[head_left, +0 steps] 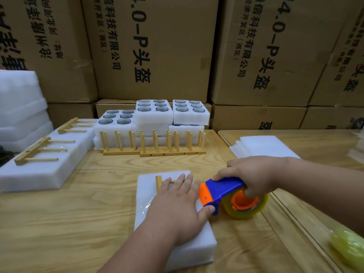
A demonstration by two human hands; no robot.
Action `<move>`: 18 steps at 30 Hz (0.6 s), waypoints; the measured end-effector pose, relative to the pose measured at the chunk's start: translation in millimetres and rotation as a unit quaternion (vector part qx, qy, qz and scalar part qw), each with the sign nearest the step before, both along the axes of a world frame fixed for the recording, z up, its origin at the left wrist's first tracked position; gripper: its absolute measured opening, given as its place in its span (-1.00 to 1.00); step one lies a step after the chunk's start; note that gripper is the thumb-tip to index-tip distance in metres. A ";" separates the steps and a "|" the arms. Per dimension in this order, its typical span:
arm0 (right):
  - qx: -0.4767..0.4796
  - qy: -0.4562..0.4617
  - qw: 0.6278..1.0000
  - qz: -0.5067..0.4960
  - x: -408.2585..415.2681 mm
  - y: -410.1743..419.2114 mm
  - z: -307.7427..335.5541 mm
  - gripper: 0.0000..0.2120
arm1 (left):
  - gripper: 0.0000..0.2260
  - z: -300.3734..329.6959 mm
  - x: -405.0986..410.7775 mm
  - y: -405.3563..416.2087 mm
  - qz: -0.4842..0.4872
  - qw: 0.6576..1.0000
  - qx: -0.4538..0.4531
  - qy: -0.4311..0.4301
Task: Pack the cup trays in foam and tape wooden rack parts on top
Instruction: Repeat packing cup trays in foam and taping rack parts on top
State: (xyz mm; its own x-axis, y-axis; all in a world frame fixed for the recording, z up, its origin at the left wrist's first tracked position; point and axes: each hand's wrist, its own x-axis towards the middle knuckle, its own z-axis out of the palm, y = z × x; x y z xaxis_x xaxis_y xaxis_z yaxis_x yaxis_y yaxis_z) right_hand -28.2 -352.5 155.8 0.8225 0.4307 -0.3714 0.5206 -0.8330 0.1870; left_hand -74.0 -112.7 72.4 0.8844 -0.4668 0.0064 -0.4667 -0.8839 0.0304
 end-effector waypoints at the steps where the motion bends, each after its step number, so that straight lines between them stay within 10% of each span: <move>1: 0.007 0.011 1.000 -0.009 0.3 0.7 0.6 -0.24 | -0.27 0.1 0.4 -0.1 0.001 1.000 0.000 0.002; 18: 0.131 0.210 0.946 -0.208 -6.1 -11.9 -0.1 -0.37 | -0.29 -1.6 0.4 0.2 0.004 1.000 -0.001 -0.005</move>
State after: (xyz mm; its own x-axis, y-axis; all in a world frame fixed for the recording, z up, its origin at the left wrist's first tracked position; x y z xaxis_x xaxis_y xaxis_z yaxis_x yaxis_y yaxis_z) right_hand -34.3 -364.4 155.7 0.7449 0.2245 -0.6283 0.1192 -0.9713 -0.2057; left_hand -73.6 -112.5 70.8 0.8875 -0.4605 0.0159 -0.4608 -0.8871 0.0272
